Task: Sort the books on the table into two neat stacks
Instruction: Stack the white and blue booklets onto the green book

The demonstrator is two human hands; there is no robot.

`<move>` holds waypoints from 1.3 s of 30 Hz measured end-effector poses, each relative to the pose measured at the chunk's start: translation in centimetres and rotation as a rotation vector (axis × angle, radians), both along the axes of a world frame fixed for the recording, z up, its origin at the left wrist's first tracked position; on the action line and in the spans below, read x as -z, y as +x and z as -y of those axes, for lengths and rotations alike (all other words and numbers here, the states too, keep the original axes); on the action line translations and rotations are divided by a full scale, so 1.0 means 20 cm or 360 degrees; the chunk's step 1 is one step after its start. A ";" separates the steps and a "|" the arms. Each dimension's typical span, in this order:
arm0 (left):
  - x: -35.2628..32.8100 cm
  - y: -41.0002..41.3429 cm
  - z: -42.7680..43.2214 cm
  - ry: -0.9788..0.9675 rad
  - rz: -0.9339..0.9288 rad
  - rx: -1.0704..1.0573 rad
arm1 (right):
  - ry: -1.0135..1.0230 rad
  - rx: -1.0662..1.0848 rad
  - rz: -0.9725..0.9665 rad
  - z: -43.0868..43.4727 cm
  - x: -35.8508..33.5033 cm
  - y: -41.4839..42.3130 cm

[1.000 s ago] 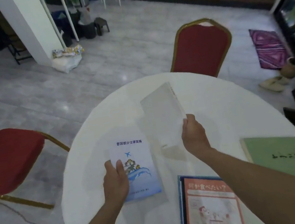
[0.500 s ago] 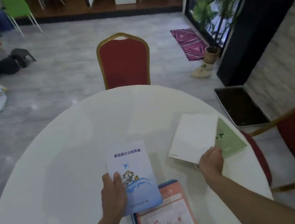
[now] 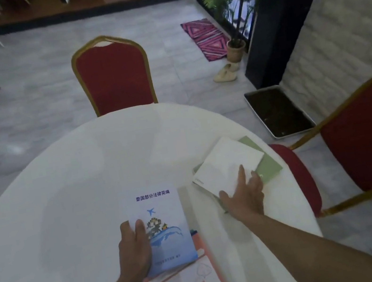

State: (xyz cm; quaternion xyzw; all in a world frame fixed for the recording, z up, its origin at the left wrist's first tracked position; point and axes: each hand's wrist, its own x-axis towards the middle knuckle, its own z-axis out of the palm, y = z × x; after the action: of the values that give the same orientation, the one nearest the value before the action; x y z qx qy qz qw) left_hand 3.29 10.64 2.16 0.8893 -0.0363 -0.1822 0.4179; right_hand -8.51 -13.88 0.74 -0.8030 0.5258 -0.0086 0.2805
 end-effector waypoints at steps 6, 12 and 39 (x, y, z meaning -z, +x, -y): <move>0.02 0.01 0.01 0.0042 0.0005 0.0041 | -0.0344 -0.0921 -0.0452 0.11 0.09 -0.05; 0.03 0.00 0.02 0.0075 -0.0019 0.0037 | -0.0467 -0.0668 -0.0486 0.06 0.09 -0.02; -0.11 0.17 0.52 -0.0091 0.0144 0.0686 | 0.0591 0.0083 0.0883 0.10 0.01 -0.08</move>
State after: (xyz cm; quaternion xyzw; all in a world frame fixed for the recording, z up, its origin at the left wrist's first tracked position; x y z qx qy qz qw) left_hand 6.61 0.26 4.27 0.8560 -0.2494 -0.2261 0.3924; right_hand -10.05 -15.82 0.63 -0.6915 0.4423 -0.1380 0.5542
